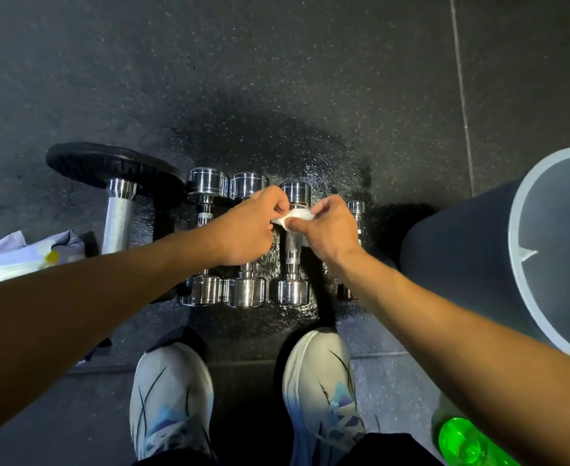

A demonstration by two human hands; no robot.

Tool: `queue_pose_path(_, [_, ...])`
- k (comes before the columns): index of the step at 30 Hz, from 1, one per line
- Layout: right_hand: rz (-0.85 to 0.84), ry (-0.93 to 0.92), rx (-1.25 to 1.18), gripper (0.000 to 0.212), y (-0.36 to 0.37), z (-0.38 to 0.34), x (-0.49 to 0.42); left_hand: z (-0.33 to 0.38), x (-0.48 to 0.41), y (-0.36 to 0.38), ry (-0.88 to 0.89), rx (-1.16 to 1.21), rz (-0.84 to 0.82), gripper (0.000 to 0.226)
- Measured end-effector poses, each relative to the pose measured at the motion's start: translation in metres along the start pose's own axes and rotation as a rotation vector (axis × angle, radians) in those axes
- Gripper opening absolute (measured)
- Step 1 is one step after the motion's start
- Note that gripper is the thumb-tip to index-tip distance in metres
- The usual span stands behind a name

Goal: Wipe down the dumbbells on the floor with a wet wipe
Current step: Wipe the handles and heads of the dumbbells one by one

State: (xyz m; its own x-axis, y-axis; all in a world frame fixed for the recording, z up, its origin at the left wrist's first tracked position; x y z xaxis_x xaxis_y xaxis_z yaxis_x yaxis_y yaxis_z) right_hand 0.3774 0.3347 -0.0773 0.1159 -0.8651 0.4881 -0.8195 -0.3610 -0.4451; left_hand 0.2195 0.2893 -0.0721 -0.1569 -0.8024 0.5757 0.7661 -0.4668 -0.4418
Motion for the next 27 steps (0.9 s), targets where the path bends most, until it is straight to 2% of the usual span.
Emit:
queue_pose_path(2, [0.038, 0.029, -0.065, 0.045, -0.001, -0.003, -0.007, 0.000, 0.001, -0.001, 0.015, -0.107, 0.170, 0.041])
queue_pose_path(4, [0.024, 0.081, -0.136, 0.043, 0.001, 0.000, -0.011, 0.002, 0.003, -0.001, 0.001, -0.119, 0.252, 0.030])
queue_pose_path(8, [-0.153, 0.174, -0.085, 0.041, 0.006, 0.015, -0.006, 0.003, 0.008, 0.006, -0.006, -0.214, 0.139, 0.018])
queue_pose_path(12, [-0.268, 0.286, -0.046, 0.040, 0.007, 0.028, 0.013, 0.007, 0.013, 0.015, 0.030, -0.378, -0.003, 0.018])
queue_pose_path(14, [-0.272, 0.292, -0.019, 0.042, 0.007, 0.032, 0.016, 0.010, 0.014, 0.018, 0.064, -0.437, -0.028, 0.020])
queue_pose_path(18, [-0.191, 0.255, -0.170, 0.038, 0.001, 0.020, -0.001, 0.014, 0.018, 0.025, 0.099, -0.507, -0.068, 0.029])
queue_pose_path(22, [-0.121, 0.213, -0.268, 0.030, -0.005, 0.012, -0.021, 0.022, 0.022, 0.028, 0.153, -0.537, -0.019, 0.029])
queue_pose_path(25, [-0.144, 0.291, -0.402, 0.020, -0.002, 0.022, -0.008, 0.021, 0.024, 0.031, 0.196, -0.547, 0.011, 0.031])
queue_pose_path(27, [-0.143, 0.310, -0.375, 0.017, -0.001, 0.033, 0.001, 0.018, 0.024, 0.031, 0.193, -0.537, 0.011, 0.028])
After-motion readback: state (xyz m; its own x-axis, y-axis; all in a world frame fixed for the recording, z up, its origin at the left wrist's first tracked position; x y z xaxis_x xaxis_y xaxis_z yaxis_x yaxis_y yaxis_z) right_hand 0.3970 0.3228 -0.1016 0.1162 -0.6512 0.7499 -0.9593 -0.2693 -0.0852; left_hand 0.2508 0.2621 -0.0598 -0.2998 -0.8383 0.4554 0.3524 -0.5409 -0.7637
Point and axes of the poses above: each hand's wrist, its own x-axis away from the middle knuckle, its own y-axis out of the palm, z = x × y, the point moved 4 cm from there along -x, towards the middle knuckle, and after that the axes turned 9 degrees about -y, right-handed, at the moved point
